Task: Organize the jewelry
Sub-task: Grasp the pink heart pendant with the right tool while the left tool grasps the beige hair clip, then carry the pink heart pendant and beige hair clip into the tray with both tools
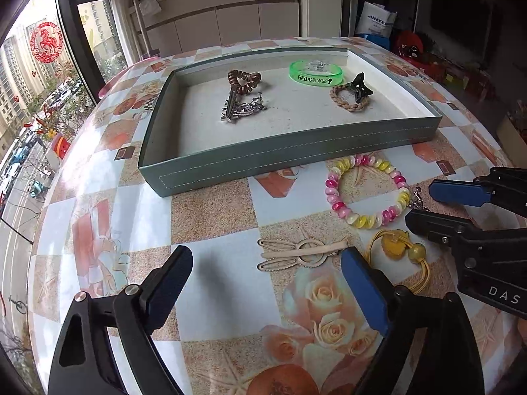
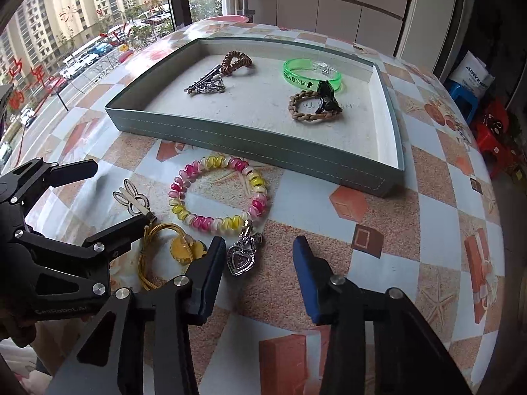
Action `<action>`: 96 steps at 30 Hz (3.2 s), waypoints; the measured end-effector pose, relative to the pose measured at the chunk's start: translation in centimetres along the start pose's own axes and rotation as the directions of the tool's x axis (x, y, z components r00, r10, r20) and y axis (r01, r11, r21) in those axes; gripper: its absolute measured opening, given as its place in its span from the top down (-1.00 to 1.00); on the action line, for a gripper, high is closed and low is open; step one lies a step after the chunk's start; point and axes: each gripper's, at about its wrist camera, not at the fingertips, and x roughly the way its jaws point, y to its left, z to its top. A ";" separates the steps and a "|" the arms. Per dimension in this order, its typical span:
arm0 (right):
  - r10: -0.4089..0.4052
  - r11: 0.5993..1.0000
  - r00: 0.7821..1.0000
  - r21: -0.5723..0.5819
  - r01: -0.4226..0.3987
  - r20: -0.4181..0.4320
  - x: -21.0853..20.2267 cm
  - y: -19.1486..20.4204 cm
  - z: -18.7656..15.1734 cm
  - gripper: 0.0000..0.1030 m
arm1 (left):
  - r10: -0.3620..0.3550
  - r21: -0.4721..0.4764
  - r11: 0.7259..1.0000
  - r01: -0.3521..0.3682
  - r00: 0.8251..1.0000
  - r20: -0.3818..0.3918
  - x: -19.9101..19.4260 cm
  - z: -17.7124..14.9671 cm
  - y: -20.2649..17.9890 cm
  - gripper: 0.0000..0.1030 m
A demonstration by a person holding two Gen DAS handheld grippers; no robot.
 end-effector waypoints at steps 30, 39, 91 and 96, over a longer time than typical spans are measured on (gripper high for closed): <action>0.065 0.996 0.998 0.067 -0.067 0.020 -0.4 -1.4 -0.2 0.63 | -0.101 0.063 0.993 0.100 0.995 0.015 -1.3 0.5 -1.7 0.60; 0.092 0.990 0.995 0.104 -0.096 0.044 -1.7 -2.2 -0.3 0.63 | -0.125 -0.011 0.992 0.126 0.991 0.050 -2.9 0.8 0.0 0.60; 0.176 0.955 0.983 0.234 -0.182 0.045 4.6 -5.4 14.4 0.63 | -0.125 -0.165 0.976 0.140 0.987 0.096 4.1 13.0 4.5 0.60; 0.141 0.962 0.990 0.233 -0.142 0.025 5.9 -5.7 14.4 0.63 | -0.111 -0.145 0.982 0.122 0.991 0.076 5.3 12.9 4.0 0.60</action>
